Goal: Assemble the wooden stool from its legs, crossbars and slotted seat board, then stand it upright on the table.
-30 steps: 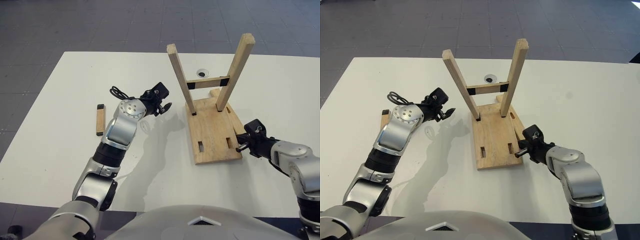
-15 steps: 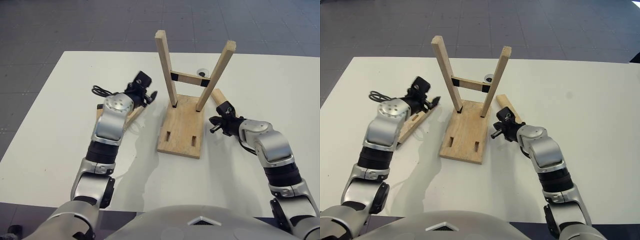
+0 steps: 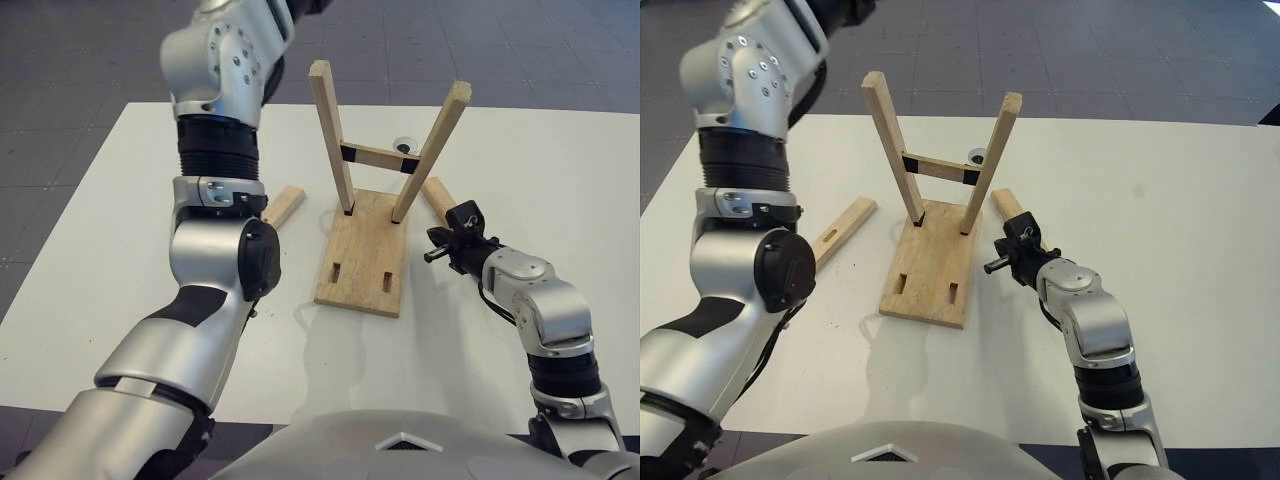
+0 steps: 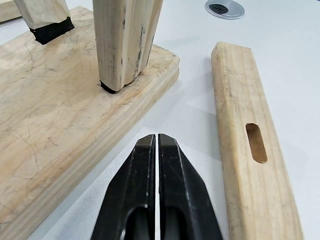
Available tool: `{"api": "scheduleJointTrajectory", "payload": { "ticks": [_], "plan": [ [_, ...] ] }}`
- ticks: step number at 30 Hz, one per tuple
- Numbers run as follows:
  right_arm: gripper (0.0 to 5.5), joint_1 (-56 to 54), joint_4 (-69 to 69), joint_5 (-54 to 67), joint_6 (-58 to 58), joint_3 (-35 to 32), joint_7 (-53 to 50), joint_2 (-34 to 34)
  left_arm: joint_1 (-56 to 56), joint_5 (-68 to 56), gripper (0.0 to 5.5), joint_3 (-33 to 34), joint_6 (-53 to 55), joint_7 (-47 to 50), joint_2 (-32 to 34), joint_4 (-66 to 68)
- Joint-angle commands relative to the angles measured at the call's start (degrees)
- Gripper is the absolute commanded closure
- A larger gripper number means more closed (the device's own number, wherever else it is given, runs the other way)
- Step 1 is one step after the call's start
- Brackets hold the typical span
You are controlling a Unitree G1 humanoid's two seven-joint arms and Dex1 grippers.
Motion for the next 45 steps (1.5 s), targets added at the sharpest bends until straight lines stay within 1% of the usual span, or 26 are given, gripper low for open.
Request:
{"api": "scheduleJointTrajectory", "payload": {
  "ticks": [1,4,8,12,14,17,19,20,21,22,24,25,26,27,29,31,34,35,38,41,45],
  "plan": [
    [5.4,-0.5,-1.4,0.5,1.7,0.3,-0.6,0.7,-0.2,1.2,2.88,-2.0,-1.3,-0.4,0.7,2.9],
    [5.4,-0.2,-1.9,0.5,2.1,0.1,-0.8,0.8,-0.5,1.3,2.88,-2.7,-1.8,-0.6,1.0,3.0],
    [5.4,0.0,-2.3,0.5,2.3,0.1,-0.9,0.9,-3.4,1.3,2.88,-2.5,-4.3,-0.3,2.8,-0.1],
    [5.4,0.5,-2.8,0.6,2.3,0.5,-1.1,1.3,-11.9,1.0,2.88,-0.4,-13.1,-1.2,7.0,0.9],
    [5.4,0.8,-3.1,0.6,2.4,0.9,-1.1,1.4,-14.7,0.3,2.88,0.3,-16.2,-1.6,8.0,2.3],
    [5.4,1.4,-3.5,0.6,2.4,1.1,-1.0,1.3,-12.7,1.0,2.88,-0.4,-16.8,-1.6,7.9,5.0],
    [5.4,2.2,-3.8,0.6,2.3,1.3,-1.2,1.3,-5.2,2.3,2.88,-3.2,-14.1,-1.9,5.9,5.6],
    [5.4,2.6,-3.9,0.5,2.3,1.3,-1.3,1.4,1.3,2.6,2.88,-5.6,-10.5,-2.9,4.2,4.6],
    [5.4,2.8,-3.8,0.4,2.2,1.3,-1.5,1.6,9.8,2.5,2.88,-8.1,-4.5,-2.7,2.6,1.6],
    [5.4,3.0,-3.8,0.4,2.1,1.1,-1.6,1.6,19.9,1.2,2.88,-11.6,4.4,-2.9,1.4,-3.9],
    [5.4,3.2,-3.6,0.3,2.0,0.8,-1.9,1.9,34.6,-0.9,2.88,-19.9,17.0,-5.2,3.3,-17.1],
    [5.4,3.3,-3.5,0.3,1.9,0.6,-2.0,2.0,39.4,-2.1,2.88,-22.7,21.7,-5.7,5.0,-22.9],
    [5.4,3.4,-3.5,0.3,1.9,0.4,-2.2,2.2,41.4,-2.3,2.88,-24.1,23.1,-6.0,6.2,-25.8],
    [5.4,3.5,-3.5,0.2,1.8,0.3,-2.2,2.1,40.8,-2.5,2.88,-23.5,23.8,-5.6,6.7,-26.7],
    [5.4,3.7,-3.5,0.2,1.8,0.1,-2.4,2.1,35.9,-1.1,2.88,-21.6,21.1,-5.2,7.1,-26.0],
    [5.4,3.7,-3.5,0.3,1.8,0.4,-2.4,2.0,31.0,0.3,2.88,-19.8,17.0,-4.0,7.5,-25.3],
    [5.4,3.7,-3.4,0.3,1.9,0.7,-2.2,1.6,27.3,2.4,2.88,-17.8,9.7,-2.7,8.2,-27.3],
    [5.4,3.7,-3.4,0.4,1.9,0.7,-2.1,1.5,26.8,2.6,2.88,-17.1,7.5,-2.8,8.1,-28.7],
    [5.4,4.3,-3.9,0.5,2.1,0.5,-1.9,1.2,29.6,0.1,2.88,-16.2,5.4,-5.1,8.4,-39.1],
    [5.4,4.7,-4.3,0.6,2.3,0.7,-1.8,1.0,32.5,-2.3,2.88,-12.3,5.8,-2.6,6.9,-46.1],
    [5.4,4.3,-4.3,0.8,2.7,0.5,-1.4,0.7,32.2,-4.3,2.88,-8.4,4.9,-0.3,5.9,-48.8]
  ]
}}
